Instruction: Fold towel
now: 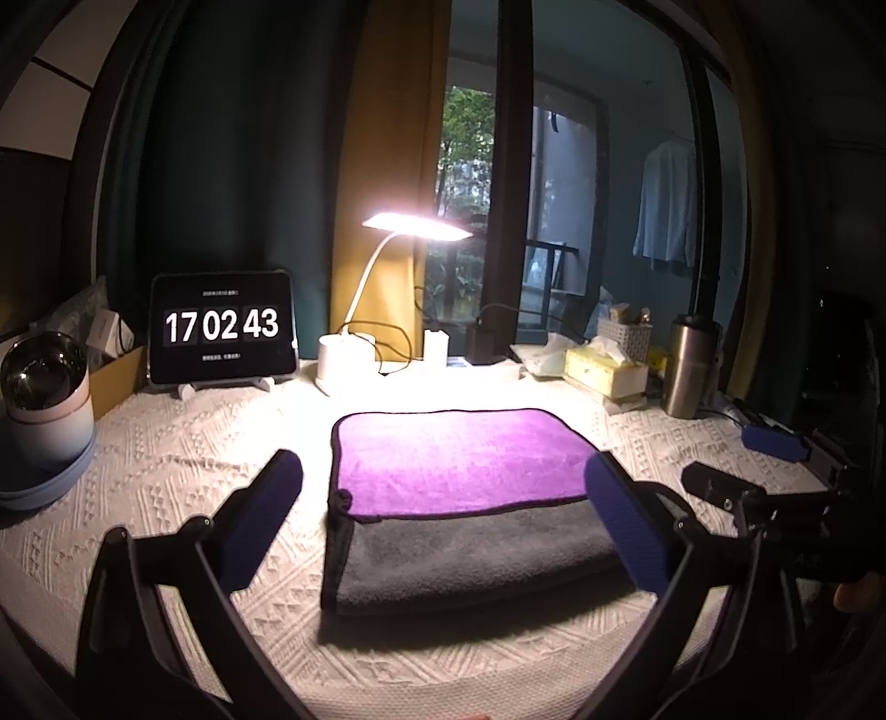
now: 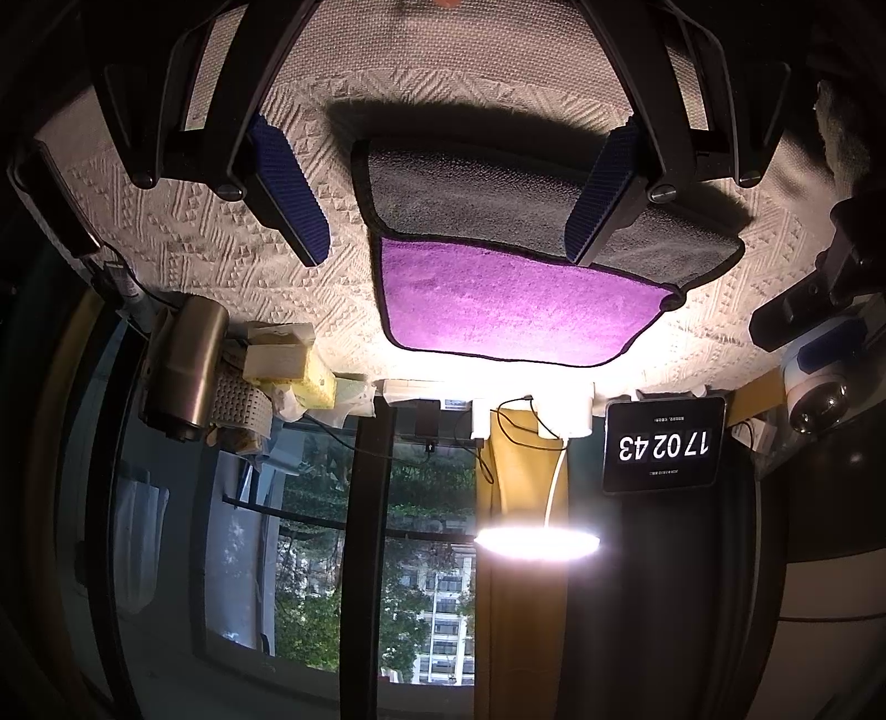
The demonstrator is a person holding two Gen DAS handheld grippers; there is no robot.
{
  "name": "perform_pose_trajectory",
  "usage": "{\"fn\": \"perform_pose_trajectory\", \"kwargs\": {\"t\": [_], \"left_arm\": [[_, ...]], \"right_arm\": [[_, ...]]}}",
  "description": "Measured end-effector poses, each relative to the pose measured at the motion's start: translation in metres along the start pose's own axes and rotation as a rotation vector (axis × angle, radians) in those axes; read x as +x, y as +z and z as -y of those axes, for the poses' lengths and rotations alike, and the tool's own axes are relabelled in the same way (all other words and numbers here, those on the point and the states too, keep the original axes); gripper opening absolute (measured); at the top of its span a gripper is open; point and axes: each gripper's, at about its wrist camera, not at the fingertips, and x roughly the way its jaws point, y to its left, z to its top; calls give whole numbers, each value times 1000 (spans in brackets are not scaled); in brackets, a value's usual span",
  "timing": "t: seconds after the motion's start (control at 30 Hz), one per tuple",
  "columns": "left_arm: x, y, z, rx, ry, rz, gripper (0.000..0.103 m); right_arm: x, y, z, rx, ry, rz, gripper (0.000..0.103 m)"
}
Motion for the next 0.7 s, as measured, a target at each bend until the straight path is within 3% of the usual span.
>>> {"fn": "perform_pose_trajectory", "kwargs": {"t": [0.7], "left_arm": [[1,0,-1,1,1,-1,103]], "right_arm": [[1,0,0,7,2,1,89]]}}
